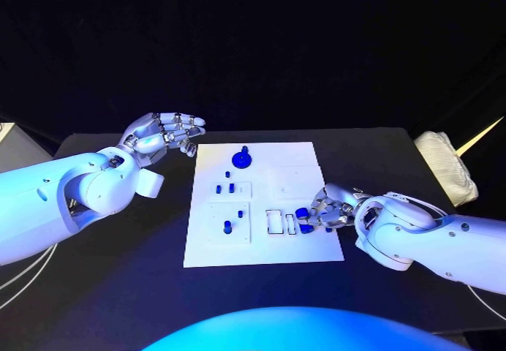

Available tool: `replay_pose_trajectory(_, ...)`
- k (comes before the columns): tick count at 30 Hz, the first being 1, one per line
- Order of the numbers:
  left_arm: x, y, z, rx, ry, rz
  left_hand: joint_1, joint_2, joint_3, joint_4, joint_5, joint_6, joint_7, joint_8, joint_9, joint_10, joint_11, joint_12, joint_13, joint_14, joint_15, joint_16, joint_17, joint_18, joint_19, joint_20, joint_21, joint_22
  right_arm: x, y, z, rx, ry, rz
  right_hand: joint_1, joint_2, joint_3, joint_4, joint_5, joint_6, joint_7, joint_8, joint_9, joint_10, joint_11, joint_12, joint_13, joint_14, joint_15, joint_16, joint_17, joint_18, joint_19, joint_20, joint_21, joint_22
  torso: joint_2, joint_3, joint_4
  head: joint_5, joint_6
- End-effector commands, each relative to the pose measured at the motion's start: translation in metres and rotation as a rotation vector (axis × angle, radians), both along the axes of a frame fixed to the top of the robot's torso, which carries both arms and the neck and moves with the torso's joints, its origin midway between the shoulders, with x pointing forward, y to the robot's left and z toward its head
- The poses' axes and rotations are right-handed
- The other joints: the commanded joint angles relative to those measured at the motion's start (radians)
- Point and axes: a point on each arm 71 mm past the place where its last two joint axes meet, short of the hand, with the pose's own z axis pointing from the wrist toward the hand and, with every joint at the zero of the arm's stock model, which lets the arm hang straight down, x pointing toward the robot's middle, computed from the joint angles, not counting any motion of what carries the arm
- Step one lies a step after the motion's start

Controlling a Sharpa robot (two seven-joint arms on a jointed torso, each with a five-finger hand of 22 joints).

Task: Assemble the parts on the task board

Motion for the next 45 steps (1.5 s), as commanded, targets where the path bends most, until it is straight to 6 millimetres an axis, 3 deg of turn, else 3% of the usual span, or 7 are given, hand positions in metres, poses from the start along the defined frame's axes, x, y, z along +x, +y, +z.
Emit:
replay_pose_trajectory(1, -0.001, -0.002, -0.001, -0.033, 0.023, -0.015, -0.009, 0.000, 0.004, -0.001, -0.003, -0.006, 0.000, 0.002, -0.001, -0.006, 0.001, 0.005, 0.000, -0.007, 0.003, -0.004, -0.001, 0.015, -0.007, -0.003, 0.000, -0.002, -0.002, 0.002, -0.007, -0.055, 0.022, 0.036, 0.009, 0.001, -0.010, -0.001, -0.005, 0.011, -0.002, 0.012, 0.003, 0.071, -0.010, 0.005, 0.217, 0.104, -0.011, 0.006, 0.263, -0.006, 0.002, -0.007, 0.004, 0.003, 0.000, 0.0003, -0.0011, 0.000, -0.001)
replay_pose_trajectory(12, -0.001, -0.002, -0.001, -0.039, 0.036, -0.020, -0.009, 0.000, 0.004, -0.001, -0.003, -0.006, 0.000, 0.002, -0.001, -0.007, 0.001, 0.005, 0.000, -0.007, 0.003, -0.004, -0.001, 0.015, -0.007, -0.003, 0.000, -0.002, -0.003, 0.007, -0.012, -0.067, 0.054, 0.055, 0.041, -0.003, -0.020, -0.003, -0.001, 0.015, -0.005, 0.019, 0.003, 0.071, -0.013, 0.004, 0.218, 0.104, -0.015, 0.006, 0.263, -0.006, 0.002, -0.010, 0.005, 0.007, 0.000, -0.0003, -0.0011, -0.002, -0.003)
replay_pose_trajectory(27, -0.001, -0.001, -0.001, -0.037, 0.037, -0.021, -0.009, 0.000, 0.004, -0.001, -0.003, -0.006, 0.000, 0.002, -0.001, -0.007, 0.001, 0.005, 0.000, -0.007, 0.003, -0.004, -0.001, 0.015, -0.007, -0.003, 0.000, -0.002, -0.005, 0.009, -0.007, 0.015, 0.031, -0.003, 0.084, 0.016, -0.010, -0.002, 0.115, 0.034, -0.015, 0.039, -0.001, 0.080, -0.022, 0.011, 0.230, 0.104, -0.022, 0.006, 0.263, -0.008, 0.006, -0.017, 0.011, 0.020, -0.001, 0.0002, -0.0009, -0.004, 0.000)
replay_pose_trajectory(31, -0.001, -0.001, -0.001, -0.037, 0.037, -0.020, -0.009, 0.000, 0.005, -0.002, -0.003, -0.006, 0.000, 0.002, -0.001, -0.007, 0.002, 0.005, 0.000, -0.008, 0.003, -0.005, -0.001, 0.015, -0.007, -0.003, 0.000, -0.002, -0.004, 0.009, 0.003, 0.055, 0.026, -0.023, 0.084, 0.023, -0.003, 0.000, 0.127, 0.045, -0.020, 0.045, -0.001, 0.079, -0.026, 0.009, 0.229, 0.104, -0.025, 0.006, 0.263, -0.008, 0.007, -0.019, 0.014, 0.024, -0.002, -0.0002, -0.0014, -0.003, 0.001)
replay_pose_trajectory(35, -0.001, -0.001, -0.002, -0.036, 0.037, -0.020, -0.009, 0.000, 0.005, -0.002, -0.003, -0.006, 0.000, 0.002, -0.001, -0.007, 0.002, 0.005, 0.000, -0.008, 0.003, -0.005, -0.001, 0.015, -0.007, -0.003, 0.000, -0.002, 0.002, 0.011, 0.017, 0.073, 0.002, -0.019, 0.068, 0.034, 0.000, 0.000, 0.110, 0.053, -0.024, 0.050, -0.003, 0.081, -0.030, 0.010, 0.231, 0.104, -0.028, 0.006, 0.263, -0.008, 0.007, -0.021, 0.013, 0.025, -0.002, -0.0008, -0.0019, -0.004, 0.000)
replay_pose_trajectory(40, -0.001, -0.002, -0.002, -0.037, 0.038, -0.023, -0.009, 0.000, 0.005, -0.002, -0.003, -0.006, 0.000, 0.002, -0.001, -0.007, 0.002, 0.005, 0.000, -0.008, 0.003, -0.005, -0.001, 0.015, -0.007, -0.003, 0.000, -0.002, 0.006, 0.014, 0.034, 0.098, -0.018, -0.011, 0.065, 0.039, 0.004, -0.001, 0.107, 0.063, -0.029, 0.057, -0.002, 0.082, -0.034, 0.011, 0.233, 0.104, -0.031, 0.006, 0.263, -0.009, 0.009, -0.024, 0.016, 0.028, -0.001, -0.0014, 0.0014, -0.007, 0.003)
replay_pose_trajectory(45, -0.001, -0.003, -0.002, -0.039, 0.041, -0.032, -0.009, 0.001, 0.006, -0.003, -0.003, -0.004, 0.000, 0.003, -0.001, -0.007, 0.002, 0.005, 0.000, -0.008, 0.003, -0.005, -0.001, 0.015, -0.007, -0.003, 0.000, -0.002, 0.006, 0.017, 0.039, 0.119, 0.001, -0.012, 0.068, 0.039, 0.008, -0.002, 0.108, 0.068, -0.032, 0.061, -0.002, 0.086, -0.037, 0.015, 0.238, 0.104, -0.034, 0.006, 0.263, -0.009, 0.009, -0.025, 0.015, 0.029, -0.001, -0.0016, -0.0009, 0.000, 0.006)
